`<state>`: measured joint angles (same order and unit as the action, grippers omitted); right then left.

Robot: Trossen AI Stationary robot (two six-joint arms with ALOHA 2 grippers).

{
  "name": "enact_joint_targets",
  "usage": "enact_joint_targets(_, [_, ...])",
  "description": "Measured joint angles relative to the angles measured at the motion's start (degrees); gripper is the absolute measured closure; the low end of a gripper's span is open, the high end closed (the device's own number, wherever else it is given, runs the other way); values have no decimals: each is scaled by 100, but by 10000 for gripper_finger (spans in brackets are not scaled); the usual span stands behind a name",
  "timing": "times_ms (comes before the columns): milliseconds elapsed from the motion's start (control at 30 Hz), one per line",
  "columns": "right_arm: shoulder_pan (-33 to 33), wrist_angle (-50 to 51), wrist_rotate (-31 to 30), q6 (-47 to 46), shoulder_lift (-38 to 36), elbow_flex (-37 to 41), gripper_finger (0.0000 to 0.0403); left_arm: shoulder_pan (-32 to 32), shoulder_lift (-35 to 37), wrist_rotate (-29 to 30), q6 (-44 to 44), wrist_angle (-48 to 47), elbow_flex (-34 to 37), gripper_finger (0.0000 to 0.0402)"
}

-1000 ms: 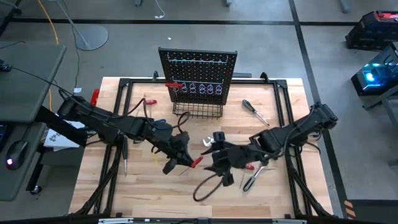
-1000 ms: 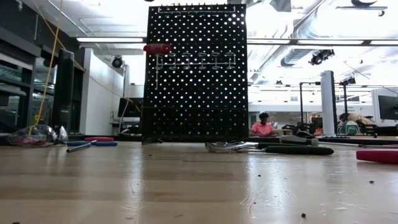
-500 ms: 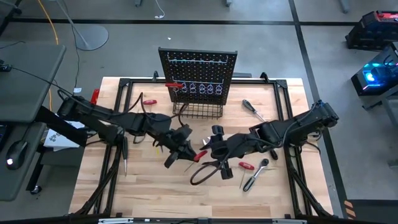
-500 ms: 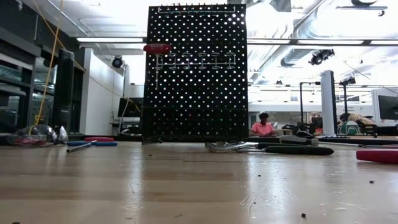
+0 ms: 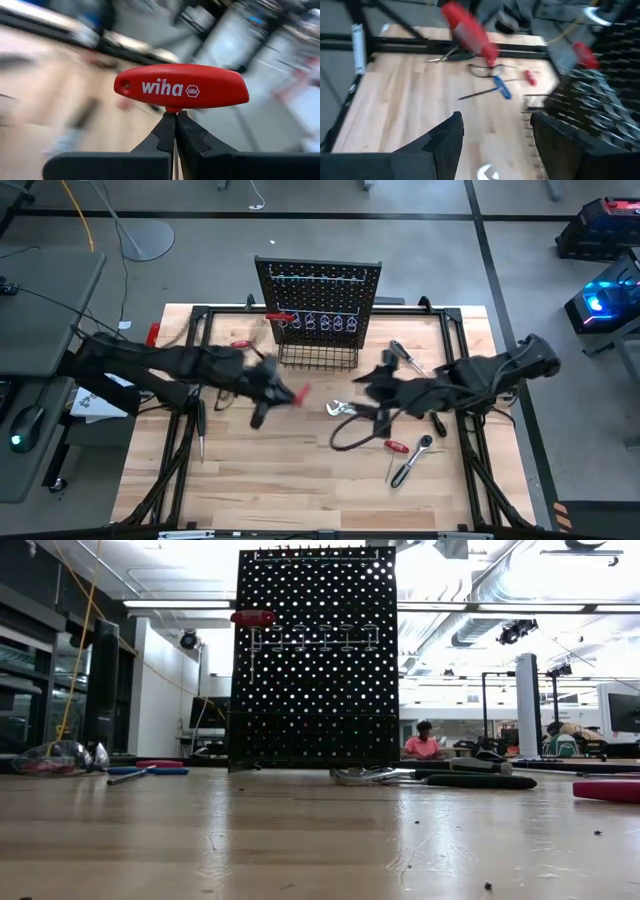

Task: Hang tools onto peg board
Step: Hang the bottom left red allen wrench on the pegboard

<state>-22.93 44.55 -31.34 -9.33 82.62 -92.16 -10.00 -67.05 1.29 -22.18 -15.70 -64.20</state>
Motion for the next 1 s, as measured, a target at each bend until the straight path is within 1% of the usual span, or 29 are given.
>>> enact_joint_targets(67, [-37, 101, -363, -167, -191, 0, 179, 3, 401, 983, 119, 186, 252, 402])
enact_joint_targets(133, [-84, 158, -728, -284, -339, 0, 179, 37, 676, 1979, 250, 815, 598, 402])
enact_joint_targets(167, [-102, 158, -900, -331, -385, 0, 179, 71, 750, 2378, 394, 1267, 792, 402])
enact_joint_targets(233, [-119, 156, -1173, -386, -465, 0, 179, 152, 737, 2944, 798, 2030, 1023, 402])
enact_joint_targets(300, [-121, 146, -1319, -394, -482, 0, 179, 217, 542, 3467, 1326, 2709, 1038, 402])
enact_joint_targets(367, [-121, 145, -1407, -398, -480, 2, 179, 258, 232, 4166, 1874, 2993, 922, 402])
enact_joint_targets(467, [-121, 147, -1483, -547, -460, 9, 179, 323, -295, 5086, 2756, 3029, 631, 402])
enact_joint_targets(533, [-123, 152, -1603, -624, -449, 9, 179, 380, -606, 5591, 3202, 3071, 446, 402])
enact_joint_targets(600, [-122, 145, -1680, -697, -447, 9, 179, 479, -825, 5874, 3406, 3155, 366, 402])
enact_joint_targets(733, [-123, 106, -1820, -747, -447, 9, 179, 696, -1127, 6054, 3492, 3753, 362, 402])
enact_joint_targets(867, [-123, 106, -1889, -850, -445, 9, 179, 871, -1314, 6424, 3637, 4312, 358, 402])
enact_joint_targets(1000, [-123, 104, -1903, -866, -445, 9, 179, 976, -1455, 6477, 3576, 4333, 356, 402])
